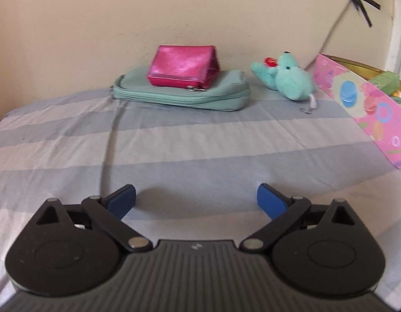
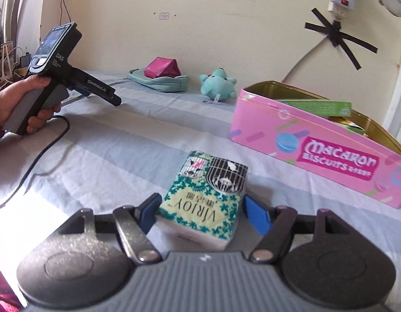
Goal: Organize objects
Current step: 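Lift the tissue pack and carry it over the tin with the right gripper, then lower the tissue pack into the tin and open the right gripper, then withdraw the right gripper away from the tin box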
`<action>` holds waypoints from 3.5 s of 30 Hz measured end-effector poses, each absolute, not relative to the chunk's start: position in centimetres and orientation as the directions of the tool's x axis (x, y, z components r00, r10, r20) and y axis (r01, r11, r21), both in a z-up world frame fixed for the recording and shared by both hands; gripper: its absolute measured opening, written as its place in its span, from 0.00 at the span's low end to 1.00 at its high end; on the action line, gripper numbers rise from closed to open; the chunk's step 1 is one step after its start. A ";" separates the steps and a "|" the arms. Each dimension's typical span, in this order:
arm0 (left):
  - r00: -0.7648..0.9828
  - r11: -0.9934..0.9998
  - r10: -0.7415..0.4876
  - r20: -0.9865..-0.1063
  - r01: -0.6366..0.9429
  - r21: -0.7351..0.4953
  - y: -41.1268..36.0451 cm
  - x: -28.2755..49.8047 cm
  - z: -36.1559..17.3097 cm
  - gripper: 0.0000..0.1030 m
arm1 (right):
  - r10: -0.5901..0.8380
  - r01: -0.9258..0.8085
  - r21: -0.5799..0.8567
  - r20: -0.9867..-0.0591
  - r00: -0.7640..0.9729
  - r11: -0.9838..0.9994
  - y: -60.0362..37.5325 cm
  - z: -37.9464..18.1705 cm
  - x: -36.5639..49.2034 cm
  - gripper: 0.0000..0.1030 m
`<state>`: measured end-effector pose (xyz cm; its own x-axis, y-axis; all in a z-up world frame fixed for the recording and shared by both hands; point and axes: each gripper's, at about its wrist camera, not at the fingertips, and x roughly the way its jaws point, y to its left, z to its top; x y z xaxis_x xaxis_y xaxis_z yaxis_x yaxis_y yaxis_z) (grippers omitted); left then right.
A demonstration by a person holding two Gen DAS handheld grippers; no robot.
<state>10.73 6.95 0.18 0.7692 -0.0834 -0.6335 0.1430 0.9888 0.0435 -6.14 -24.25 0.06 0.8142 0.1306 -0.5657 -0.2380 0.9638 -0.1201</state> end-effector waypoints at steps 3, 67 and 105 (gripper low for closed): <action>0.760 0.976 -0.131 -0.637 0.213 0.052 3.6 9.5 0.4 0.96 | 0.075 -0.179 -0.140 -0.547 0.834 0.974 -26.5 -0.2 -7.4 0.70; 0.798 0.915 -0.330 -0.504 0.401 0.037 -21.4 13.5 5.0 0.89 | -0.029 0.034 0.015 -0.286 0.958 0.999 -32.6 1.9 4.2 0.76; 0.780 0.992 0.000 -0.625 0.081 0.100 -0.6 10.5 0.1 0.92 | 0.368 -0.336 0.151 -0.372 0.852 0.930 -26.7 1.2 -1.2 0.78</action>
